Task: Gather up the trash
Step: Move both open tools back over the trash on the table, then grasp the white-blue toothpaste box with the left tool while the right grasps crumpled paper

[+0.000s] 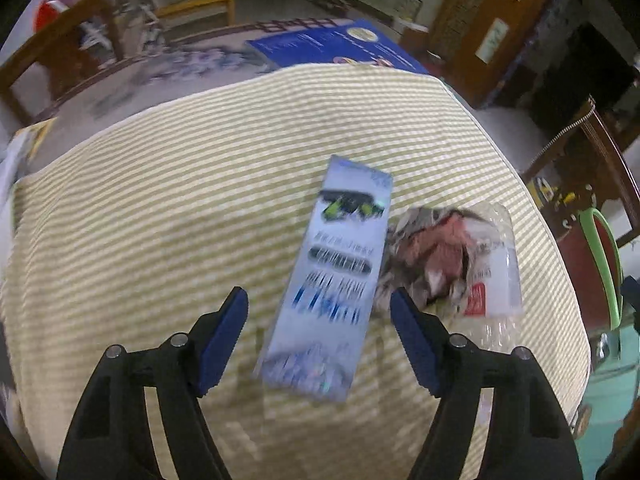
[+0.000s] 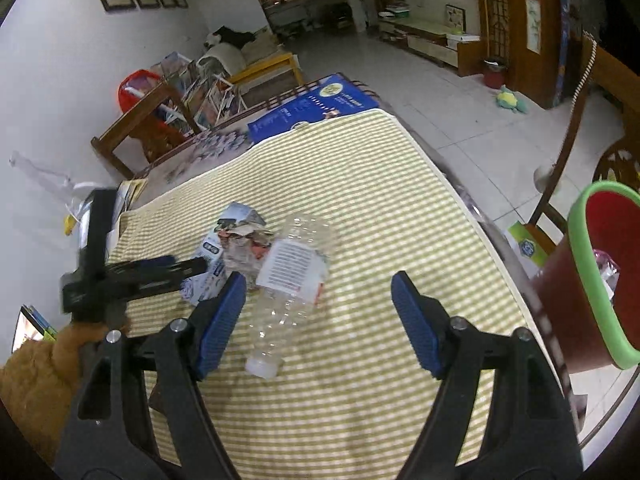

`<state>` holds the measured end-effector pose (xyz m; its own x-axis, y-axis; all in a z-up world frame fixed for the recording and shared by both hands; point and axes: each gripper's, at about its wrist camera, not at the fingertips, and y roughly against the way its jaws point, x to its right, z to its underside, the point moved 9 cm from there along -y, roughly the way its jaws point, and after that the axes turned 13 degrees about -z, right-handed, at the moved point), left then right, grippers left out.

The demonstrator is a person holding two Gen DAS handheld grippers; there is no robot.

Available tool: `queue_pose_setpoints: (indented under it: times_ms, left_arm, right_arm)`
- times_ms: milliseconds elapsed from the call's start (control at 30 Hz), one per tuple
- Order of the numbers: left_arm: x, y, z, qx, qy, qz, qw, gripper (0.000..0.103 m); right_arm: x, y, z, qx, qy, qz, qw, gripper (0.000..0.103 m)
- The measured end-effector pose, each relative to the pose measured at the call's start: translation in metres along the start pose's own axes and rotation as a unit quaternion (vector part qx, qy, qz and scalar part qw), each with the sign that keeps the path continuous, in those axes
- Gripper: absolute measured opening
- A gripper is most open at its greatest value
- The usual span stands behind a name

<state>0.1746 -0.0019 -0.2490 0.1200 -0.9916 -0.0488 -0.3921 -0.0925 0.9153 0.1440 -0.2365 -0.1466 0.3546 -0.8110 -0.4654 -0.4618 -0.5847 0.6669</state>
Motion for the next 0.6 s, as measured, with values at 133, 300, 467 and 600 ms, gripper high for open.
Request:
queue_pose_setpoints:
  times_ms: [133,300,467,600]
  left_arm:
    - [0.006,-0.020,-0.009,-0.017,-0.006,0.013,0.9998,0.063]
    - [-0.006,-0.019,-0.009,-0.008,0.028,0.035,0.9990,0.051]
    - [-0.039,0.004,0.000,0.016,0.087,0.032,0.9955,0.051]
    - [-0.066,0.005,0.015,0.012,0.116,0.003,0.9932,0.051]
  right_arm:
    - [-0.004,-0.013,-0.003,-0.016,0.005,0.011,1.000,0.074]
    - [-0.018,-0.043,-0.008,-0.047,0.031,0.004,0.998,0.074]
    - [-0.046,-0.082,-0.018,-0.078,0.081,-0.022,0.993,0.074]
    - [-0.069,-0.122,-0.022,-0.112,0.123,-0.045,0.985,0.068]
